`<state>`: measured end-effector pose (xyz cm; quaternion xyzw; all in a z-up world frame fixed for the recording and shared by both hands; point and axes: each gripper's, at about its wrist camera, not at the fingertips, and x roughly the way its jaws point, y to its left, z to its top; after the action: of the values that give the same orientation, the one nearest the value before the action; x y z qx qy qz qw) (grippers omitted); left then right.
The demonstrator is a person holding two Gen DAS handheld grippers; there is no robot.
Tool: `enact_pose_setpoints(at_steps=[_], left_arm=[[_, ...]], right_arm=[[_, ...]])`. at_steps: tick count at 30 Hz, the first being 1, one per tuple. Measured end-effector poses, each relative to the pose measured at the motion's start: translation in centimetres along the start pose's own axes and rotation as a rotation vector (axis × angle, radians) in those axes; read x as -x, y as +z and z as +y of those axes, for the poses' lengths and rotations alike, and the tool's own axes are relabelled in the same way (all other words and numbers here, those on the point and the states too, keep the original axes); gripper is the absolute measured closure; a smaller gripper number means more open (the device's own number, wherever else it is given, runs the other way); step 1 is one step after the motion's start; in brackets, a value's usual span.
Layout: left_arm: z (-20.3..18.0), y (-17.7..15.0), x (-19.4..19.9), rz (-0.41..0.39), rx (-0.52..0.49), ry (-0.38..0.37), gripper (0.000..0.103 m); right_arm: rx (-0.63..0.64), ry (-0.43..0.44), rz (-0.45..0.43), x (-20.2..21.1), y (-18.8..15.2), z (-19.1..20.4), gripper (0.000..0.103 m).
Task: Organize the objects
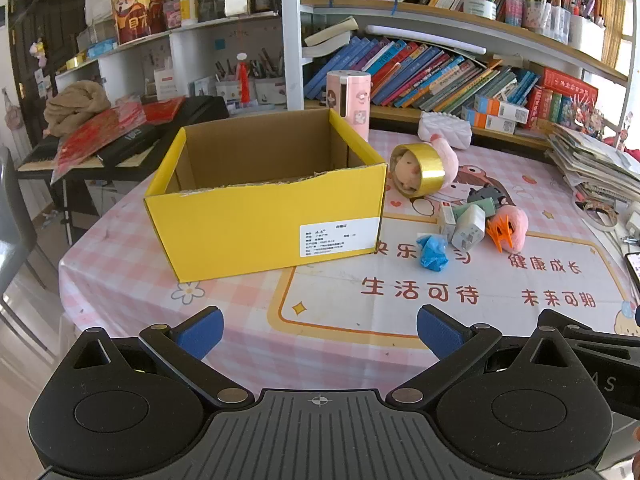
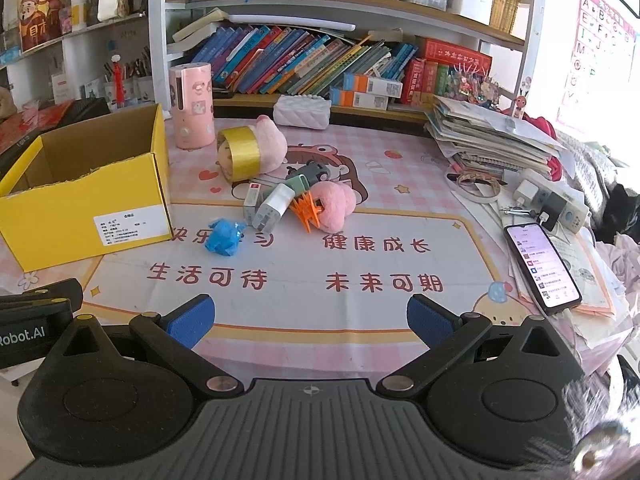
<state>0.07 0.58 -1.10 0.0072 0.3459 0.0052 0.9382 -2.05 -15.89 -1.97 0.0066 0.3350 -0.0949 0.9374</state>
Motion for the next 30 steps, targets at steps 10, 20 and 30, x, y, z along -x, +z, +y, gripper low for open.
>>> enact_pose_setpoints(at_steps=[10, 20, 30], left_arm=[[-0.04, -0.03, 0.00, 0.001, 0.000, 0.000, 0.000], [-0.15, 0.02, -0.15, 0.005, -0.006, 0.000, 0.000], [-0.14, 0.36, -0.50, 0.015, -0.015, -0.002, 0.000]], right_arm=[[0.000, 0.000, 0.001, -0.03, 0.04, 0.02, 0.000], [0.000, -0.006, 0.008, -0.19, 0.01, -0.03, 0.000], [0.001, -0.013, 0.014, -0.21, 0.25, 0.08, 0.000]])
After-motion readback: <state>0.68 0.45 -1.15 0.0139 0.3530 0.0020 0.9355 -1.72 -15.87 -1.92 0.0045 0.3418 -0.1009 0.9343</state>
